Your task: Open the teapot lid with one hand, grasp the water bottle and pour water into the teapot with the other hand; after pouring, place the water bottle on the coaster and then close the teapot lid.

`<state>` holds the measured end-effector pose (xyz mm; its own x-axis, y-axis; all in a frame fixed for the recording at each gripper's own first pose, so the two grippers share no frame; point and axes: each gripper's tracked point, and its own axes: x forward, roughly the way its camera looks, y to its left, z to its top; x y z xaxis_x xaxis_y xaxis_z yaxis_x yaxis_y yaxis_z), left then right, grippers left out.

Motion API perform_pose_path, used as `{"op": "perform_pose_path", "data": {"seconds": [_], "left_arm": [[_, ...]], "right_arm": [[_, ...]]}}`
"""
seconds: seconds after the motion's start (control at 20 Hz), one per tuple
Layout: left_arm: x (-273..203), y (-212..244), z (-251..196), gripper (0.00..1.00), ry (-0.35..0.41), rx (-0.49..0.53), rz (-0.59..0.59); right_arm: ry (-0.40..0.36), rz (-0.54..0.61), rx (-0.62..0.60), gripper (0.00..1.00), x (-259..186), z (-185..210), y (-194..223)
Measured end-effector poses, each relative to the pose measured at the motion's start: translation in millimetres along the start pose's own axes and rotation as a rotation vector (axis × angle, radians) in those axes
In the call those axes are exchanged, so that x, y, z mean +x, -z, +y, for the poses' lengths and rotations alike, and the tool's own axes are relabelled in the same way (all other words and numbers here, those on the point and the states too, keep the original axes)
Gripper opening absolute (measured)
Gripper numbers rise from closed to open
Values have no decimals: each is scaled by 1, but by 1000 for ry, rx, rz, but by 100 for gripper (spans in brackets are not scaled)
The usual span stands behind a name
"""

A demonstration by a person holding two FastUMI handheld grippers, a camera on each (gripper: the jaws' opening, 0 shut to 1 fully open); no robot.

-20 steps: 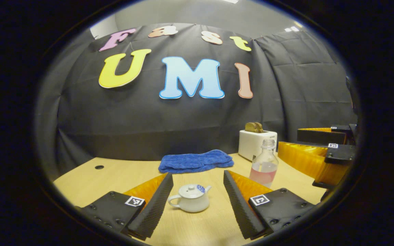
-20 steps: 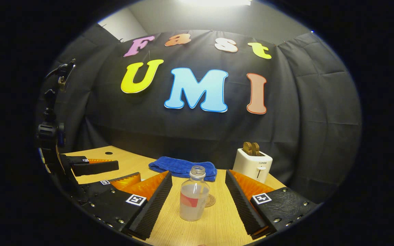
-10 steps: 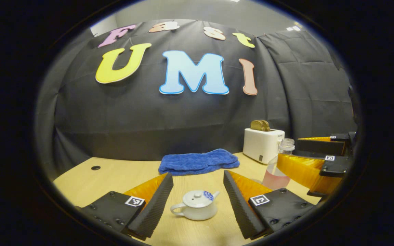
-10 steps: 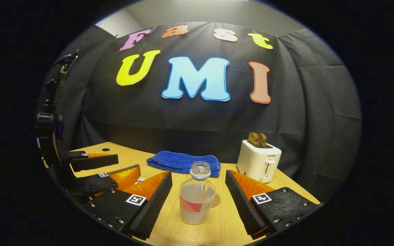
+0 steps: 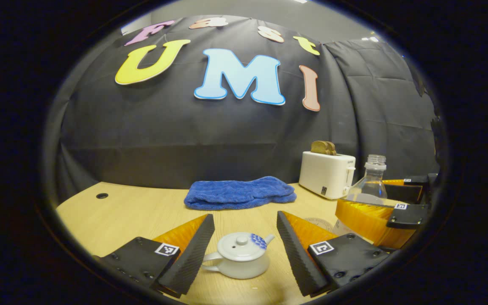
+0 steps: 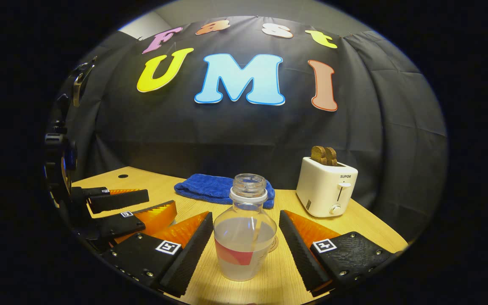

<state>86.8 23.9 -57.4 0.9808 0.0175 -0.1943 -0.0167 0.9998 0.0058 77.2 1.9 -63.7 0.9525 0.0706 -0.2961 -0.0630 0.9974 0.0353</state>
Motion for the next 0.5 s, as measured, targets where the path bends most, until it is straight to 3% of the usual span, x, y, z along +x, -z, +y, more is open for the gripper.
{"op": "perform_pose_path", "data": {"seconds": [0.5], "left_arm": [[17, 20, -2, 89, 22, 25, 34]], "right_arm": [[-16, 68, 25, 97, 12, 0, 31]]}}
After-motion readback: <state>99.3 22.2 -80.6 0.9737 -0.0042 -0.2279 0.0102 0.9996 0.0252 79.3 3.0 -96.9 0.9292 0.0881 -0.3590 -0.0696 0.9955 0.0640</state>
